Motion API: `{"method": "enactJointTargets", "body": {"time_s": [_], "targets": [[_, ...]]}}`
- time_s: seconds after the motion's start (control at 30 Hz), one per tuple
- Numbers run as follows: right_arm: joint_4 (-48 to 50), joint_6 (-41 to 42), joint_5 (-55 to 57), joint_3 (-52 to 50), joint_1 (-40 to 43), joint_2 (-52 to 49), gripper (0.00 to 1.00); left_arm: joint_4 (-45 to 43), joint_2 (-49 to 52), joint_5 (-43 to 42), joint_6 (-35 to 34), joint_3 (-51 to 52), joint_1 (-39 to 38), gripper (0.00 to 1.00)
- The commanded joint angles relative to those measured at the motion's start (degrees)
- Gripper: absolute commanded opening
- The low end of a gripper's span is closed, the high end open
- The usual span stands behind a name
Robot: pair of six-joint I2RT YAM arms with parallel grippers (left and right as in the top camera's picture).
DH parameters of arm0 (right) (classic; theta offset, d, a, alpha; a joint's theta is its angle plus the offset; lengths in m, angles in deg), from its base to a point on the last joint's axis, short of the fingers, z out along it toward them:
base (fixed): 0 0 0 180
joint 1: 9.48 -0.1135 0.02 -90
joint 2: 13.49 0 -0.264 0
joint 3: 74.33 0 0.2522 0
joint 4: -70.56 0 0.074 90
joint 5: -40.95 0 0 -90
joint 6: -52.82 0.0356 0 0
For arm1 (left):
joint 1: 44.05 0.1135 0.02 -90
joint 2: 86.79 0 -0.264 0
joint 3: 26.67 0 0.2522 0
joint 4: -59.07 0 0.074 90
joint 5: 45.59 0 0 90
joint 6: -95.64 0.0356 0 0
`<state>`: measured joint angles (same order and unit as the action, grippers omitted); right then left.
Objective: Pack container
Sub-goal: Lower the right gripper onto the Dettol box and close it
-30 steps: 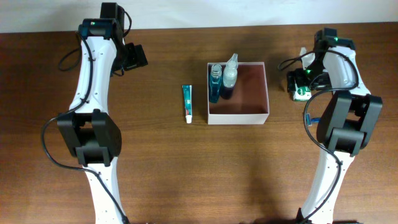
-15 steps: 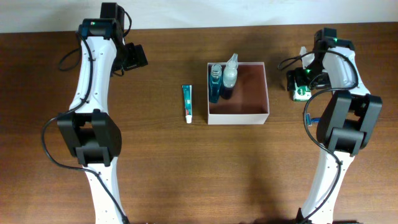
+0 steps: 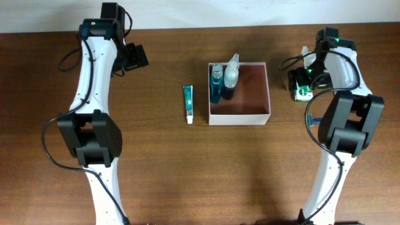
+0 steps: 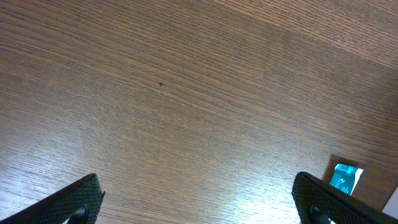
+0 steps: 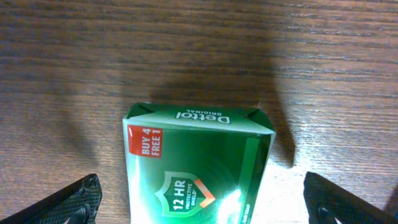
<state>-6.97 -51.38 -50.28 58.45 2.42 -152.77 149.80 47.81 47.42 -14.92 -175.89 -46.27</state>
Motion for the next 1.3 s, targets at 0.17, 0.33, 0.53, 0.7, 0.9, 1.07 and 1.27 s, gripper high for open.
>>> {"method": "enactJointTargets", "body": {"time_s": [0.17,0.33,0.53,0.7,0.9,1.07,1.27], "targets": [[0.15,-0.42,1.07,-0.76,0.02,-1.84,0.99,0.04,0.33,0.22,0.9,-0.61,0.24,0.99],[0.17,-0.44,1.09,-0.76,0.02,-1.86,0.99,0.04,0.33,0.22,0.9,-0.61,0.24,0.99],[0.17,-0.42,1.07,-0.76,0.02,-2.01,0.99,0.04,0.33,0.22,0.9,-0.61,0.2,0.99],[0.17,-0.39,1.07,-0.76,0.02,-2.01,0.99,0.04,0.33,0.22,0.9,-0.61,0.2,0.99],[0.55,-0.39,1.09,-0.76,0.13,-2.01,0.81,0.04,0.33,0.22,0.9,-0.61,0.13,0.99],[1.51,-0.42,1.07,-0.76,0.13,-2.01,0.8,0.04,0.33,0.22,0.9,-0.61,0.15,0.99],[2.29,-0.39,1.05,-0.76,0.11,-2.01,0.7,0.04,0.33,0.22,0.9,-0.61,0.15,0.99]]}}
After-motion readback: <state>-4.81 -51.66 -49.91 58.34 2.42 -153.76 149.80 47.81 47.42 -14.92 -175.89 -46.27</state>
